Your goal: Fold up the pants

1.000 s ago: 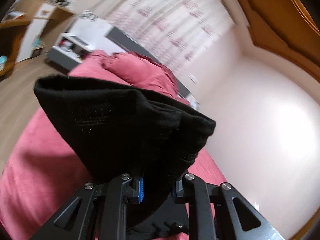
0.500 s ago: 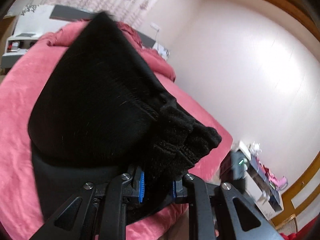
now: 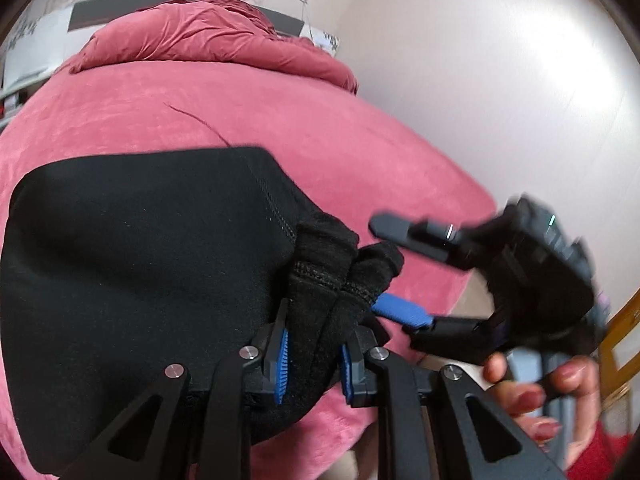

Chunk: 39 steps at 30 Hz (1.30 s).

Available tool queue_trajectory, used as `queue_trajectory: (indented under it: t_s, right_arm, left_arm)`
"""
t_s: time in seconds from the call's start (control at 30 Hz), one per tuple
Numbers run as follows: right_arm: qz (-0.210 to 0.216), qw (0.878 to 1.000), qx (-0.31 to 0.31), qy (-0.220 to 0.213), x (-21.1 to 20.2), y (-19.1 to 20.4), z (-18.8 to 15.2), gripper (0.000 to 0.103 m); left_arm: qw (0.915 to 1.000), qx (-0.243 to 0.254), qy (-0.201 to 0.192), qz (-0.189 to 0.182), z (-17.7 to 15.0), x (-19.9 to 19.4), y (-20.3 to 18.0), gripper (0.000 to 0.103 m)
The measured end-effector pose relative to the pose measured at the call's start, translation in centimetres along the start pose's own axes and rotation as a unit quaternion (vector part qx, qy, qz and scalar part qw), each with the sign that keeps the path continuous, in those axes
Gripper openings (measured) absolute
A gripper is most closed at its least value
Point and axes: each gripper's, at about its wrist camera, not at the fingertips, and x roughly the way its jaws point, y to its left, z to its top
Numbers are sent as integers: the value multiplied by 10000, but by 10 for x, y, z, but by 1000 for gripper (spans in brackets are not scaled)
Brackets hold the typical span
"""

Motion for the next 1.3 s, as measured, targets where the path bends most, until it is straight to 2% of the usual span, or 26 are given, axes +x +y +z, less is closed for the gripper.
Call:
queue_trajectory:
  t_s: [0.07,0.13,0.3,0.37,0.43,0.5,0.63,0.8,0.83,0.9,0.93,0.97,1.03,1.1,1.13,1.2,1.3]
  right_arm:
    - [17,9998,139,167,8,-4,-3,68]
    - [-29,9995,188,257,17,-6,-5,68]
    - [-236,9988,-60,436,35,1,-2,69]
    - [-396,9977,-246,492,42,8,1,69]
    - [-564,9959,-429,556,49,13,5,69]
    - [-646,9944,-590,595,53,19,9,69]
    - [-844,9894,-906,760,74,29,25,69]
    - [-1029,9847,-1105,869,111,34,52,69]
    - [-1034,9838,-1132,925,118,36,55,67]
    - [-1110,9798,-1360,957,128,47,57,49]
    - [-1246,9745,-1636,903,130,57,57,30]
    - [-1314,9683,-1987,755,128,71,55,20]
    - [-1092,9669,-2268,423,113,91,49,17]
    - [-800,9671,-2411,96,96,106,44,15]
    - [-790,9647,-2509,-91,87,111,39,14]
    - [-939,9636,-2495,-196,82,107,36,14]
    - [-1434,9673,-2080,-224,88,74,45,14]
  left_arm:
    - [9998,119,83,96,-1,8,-2,19]
    - [9997,132,157,118,-2,9,-2,27]
    - [9992,58,287,-267,-5,-6,0,32]
    - [9989,10,205,-410,-13,-18,-3,32]
    - [9992,-108,36,-382,-13,-32,3,32]
    - [9990,-308,-205,-245,-12,-47,15,32]
    - [9937,-850,-652,327,-8,-65,62,32]
    - [9798,-1686,-516,944,-9,-54,113,32]
    - [9782,-1782,-473,953,-11,-56,123,32]
    - [9754,-1956,-359,953,-14,-47,132,32]
    - [9747,-1979,-370,973,-15,-46,129,32]
    - [9746,-1965,-405,994,-22,-54,136,32]
    - [9758,-1905,-431,986,-21,-54,131,32]
    - [9773,-1831,-430,972,-39,-70,125,32]
    - [9782,-1788,-437,963,-45,-73,125,32]
    - [9793,-1708,-448,985,-47,-73,125,32]
    - [9802,-1678,-416,964,-51,-72,123,32]
